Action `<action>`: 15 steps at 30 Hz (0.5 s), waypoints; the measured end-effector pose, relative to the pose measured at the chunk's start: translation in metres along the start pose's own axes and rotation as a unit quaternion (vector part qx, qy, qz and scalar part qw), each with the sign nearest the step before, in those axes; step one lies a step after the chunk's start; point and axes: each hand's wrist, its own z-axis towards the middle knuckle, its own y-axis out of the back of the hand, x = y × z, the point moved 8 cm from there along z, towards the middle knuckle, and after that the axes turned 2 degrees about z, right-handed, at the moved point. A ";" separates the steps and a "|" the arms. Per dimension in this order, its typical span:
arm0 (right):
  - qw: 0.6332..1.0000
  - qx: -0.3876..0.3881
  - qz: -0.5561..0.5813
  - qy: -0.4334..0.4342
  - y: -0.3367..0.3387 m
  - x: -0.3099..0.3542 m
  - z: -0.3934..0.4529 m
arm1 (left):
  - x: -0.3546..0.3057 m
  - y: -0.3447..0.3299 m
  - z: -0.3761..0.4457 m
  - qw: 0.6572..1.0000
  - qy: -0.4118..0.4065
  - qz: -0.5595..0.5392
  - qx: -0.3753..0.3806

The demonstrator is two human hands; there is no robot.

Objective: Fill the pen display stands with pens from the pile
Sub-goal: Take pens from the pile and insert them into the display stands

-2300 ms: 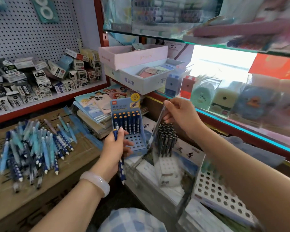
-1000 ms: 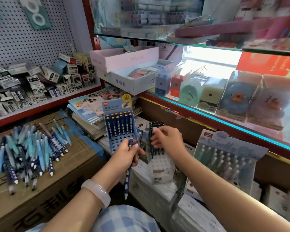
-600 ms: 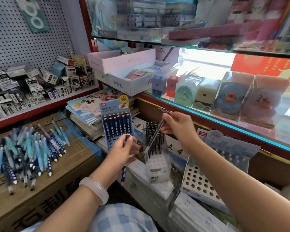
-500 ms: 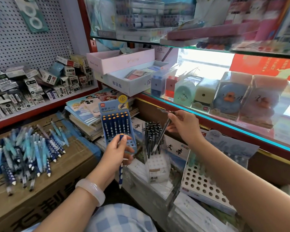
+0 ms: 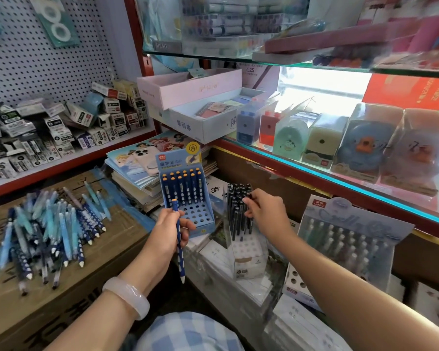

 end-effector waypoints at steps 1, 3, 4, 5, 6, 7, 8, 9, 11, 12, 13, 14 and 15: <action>1.000 0.002 -0.005 0.006 -0.001 0.002 0.001 | 0.000 -0.001 -0.001 1.000 0.001 0.006 0.002; 1.000 0.003 -0.014 0.015 -0.003 0.005 0.002 | 0.002 -0.004 -0.002 1.000 0.000 0.011 0.005; 1.000 0.005 -0.019 0.017 -0.004 0.006 0.002 | 0.002 -0.005 -0.001 1.000 0.000 0.013 0.005; 0.999 0.007 -0.025 0.018 -0.005 0.005 0.002 | 0.003 -0.005 -0.002 1.000 -0.001 0.016 0.005; 0.999 0.011 -0.033 0.018 -0.007 0.004 0.002 | 0.003 -0.006 -0.002 1.000 0.001 0.016 0.004; 0.999 0.015 -0.041 0.018 -0.010 0.002 0.002 | 0.004 -0.006 -0.002 1.000 0.002 0.014 0.004; 0.998 0.020 -0.050 0.017 -0.013 -0.001 0.001 | 0.004 -0.007 -0.002 1.000 0.003 0.014 0.005; 0.998 0.025 -0.059 0.012 -0.018 -0.005 0.000 | 0.005 -0.008 -0.002 1.000 0.003 0.015 0.007; 0.997 0.040 -0.069 -0.004 -0.027 -0.015 -0.003 | 0.004 -0.009 -0.003 1.000 0.000 0.023 0.015; 0.997 0.045 -0.068 -0.013 -0.031 -0.019 -0.005 | 0.003 -0.009 -0.004 0.999 -0.006 0.031 0.023; 0.997 0.044 -0.062 -0.021 -0.034 -0.022 -0.007 | 0.002 -0.010 -0.005 0.998 -0.015 0.044 0.034; 0.997 0.042 -0.057 -0.028 -0.035 -0.024 -0.007 | 0.000 -0.010 -0.007 0.997 -0.027 0.058 0.046; 0.997 0.045 -0.059 -0.031 -0.035 -0.026 -0.007 | -0.002 -0.010 -0.008 0.995 -0.039 0.073 0.058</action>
